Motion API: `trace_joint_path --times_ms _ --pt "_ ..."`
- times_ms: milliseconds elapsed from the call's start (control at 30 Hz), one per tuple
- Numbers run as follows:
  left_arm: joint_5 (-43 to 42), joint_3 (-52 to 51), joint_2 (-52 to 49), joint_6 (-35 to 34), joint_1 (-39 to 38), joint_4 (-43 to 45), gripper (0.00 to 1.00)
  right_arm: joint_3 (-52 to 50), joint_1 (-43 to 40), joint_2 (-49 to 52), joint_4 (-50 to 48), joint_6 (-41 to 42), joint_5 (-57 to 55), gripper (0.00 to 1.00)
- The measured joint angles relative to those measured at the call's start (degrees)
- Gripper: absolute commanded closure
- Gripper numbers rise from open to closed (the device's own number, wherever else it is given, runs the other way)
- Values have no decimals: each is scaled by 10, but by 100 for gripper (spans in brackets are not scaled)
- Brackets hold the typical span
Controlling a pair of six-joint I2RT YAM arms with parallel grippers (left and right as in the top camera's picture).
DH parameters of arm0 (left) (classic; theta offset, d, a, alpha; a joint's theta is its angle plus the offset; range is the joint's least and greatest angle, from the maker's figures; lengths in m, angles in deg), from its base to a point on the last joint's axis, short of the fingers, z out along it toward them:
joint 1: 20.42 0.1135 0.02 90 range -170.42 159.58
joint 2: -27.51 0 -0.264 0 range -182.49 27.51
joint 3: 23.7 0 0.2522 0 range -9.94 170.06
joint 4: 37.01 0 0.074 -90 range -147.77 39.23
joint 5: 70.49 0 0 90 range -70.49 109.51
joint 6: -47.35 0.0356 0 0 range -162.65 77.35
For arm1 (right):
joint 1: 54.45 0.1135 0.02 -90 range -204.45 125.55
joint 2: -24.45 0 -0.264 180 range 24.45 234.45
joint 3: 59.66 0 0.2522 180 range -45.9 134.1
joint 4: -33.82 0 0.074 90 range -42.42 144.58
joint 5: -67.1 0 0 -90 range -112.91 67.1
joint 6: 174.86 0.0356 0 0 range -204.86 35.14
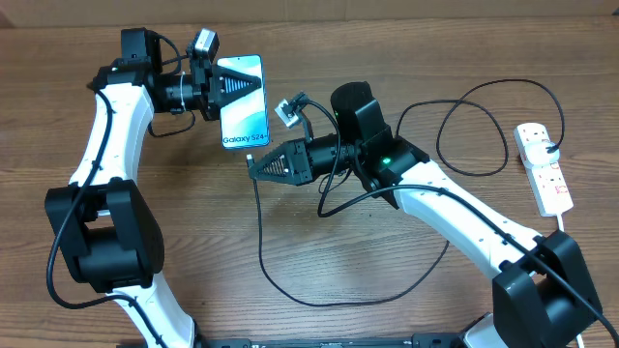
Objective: Plug charger to phone and switch on socket
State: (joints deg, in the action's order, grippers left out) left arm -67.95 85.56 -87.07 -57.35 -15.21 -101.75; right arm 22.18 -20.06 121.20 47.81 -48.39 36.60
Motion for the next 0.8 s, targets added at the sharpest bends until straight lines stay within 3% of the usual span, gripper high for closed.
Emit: trace_joint_path --times_ms 800 --pt "0 0 0 -2 0 -6 96 0 6 0 -7 39 -58 96"
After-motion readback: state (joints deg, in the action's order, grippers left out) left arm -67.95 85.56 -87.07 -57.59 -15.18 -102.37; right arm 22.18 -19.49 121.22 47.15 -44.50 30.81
